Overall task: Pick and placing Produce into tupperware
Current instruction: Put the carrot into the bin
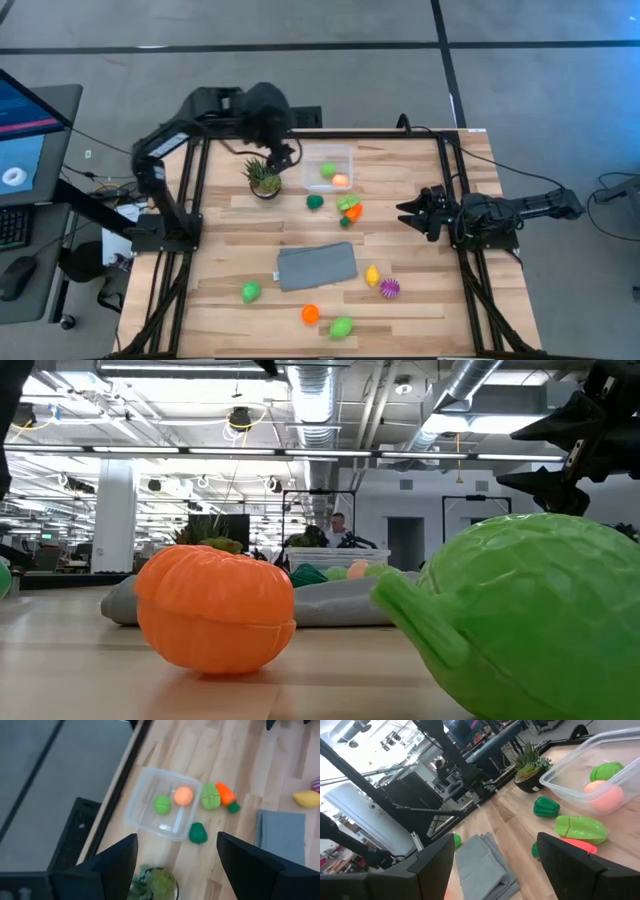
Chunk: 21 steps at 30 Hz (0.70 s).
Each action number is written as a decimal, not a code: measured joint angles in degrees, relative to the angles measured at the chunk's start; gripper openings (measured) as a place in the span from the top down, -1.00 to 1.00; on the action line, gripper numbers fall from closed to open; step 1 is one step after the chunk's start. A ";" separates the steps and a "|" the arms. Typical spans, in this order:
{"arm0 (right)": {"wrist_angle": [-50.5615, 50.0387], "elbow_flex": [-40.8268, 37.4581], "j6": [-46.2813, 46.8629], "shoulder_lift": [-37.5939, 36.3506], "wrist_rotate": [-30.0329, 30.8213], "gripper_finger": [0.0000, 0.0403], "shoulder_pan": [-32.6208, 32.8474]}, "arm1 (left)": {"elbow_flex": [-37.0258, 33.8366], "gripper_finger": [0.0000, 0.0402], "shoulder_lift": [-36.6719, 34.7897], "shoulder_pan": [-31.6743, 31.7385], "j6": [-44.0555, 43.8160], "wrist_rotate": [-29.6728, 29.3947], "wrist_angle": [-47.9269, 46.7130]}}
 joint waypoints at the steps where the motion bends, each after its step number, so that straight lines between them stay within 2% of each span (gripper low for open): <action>1: 0.01 0.00 0.00 0.02 0.00 -0.52 0.00 | 0.00 -0.31 -1.08 -0.80 -1.16 -0.93 -0.60; 6: 0.22 0.00 3.22 0.00 0.09 -0.52 0.00 | -0.55 -0.31 -5.02 -6.39 -8.72 -6.67 -4.18; 10: 0.18 0.00 5.86 0.02 0.02 -0.52 0.11 | -6.40 -0.31 -10.20 -12.65 -13.26 -7.93 -3.57; 18: 0.39 -0.04 6.05 0.02 -0.11 -0.52 0.11 | -31.11 -0.31 -21.30 -28.59 -34.69 -18.42 -2.41; 21: 0.53 -0.04 5.17 0.02 -0.11 -0.52 0.11 | -41.35 -0.31 -25.36 -35.29 -43.89 -23.26 2.01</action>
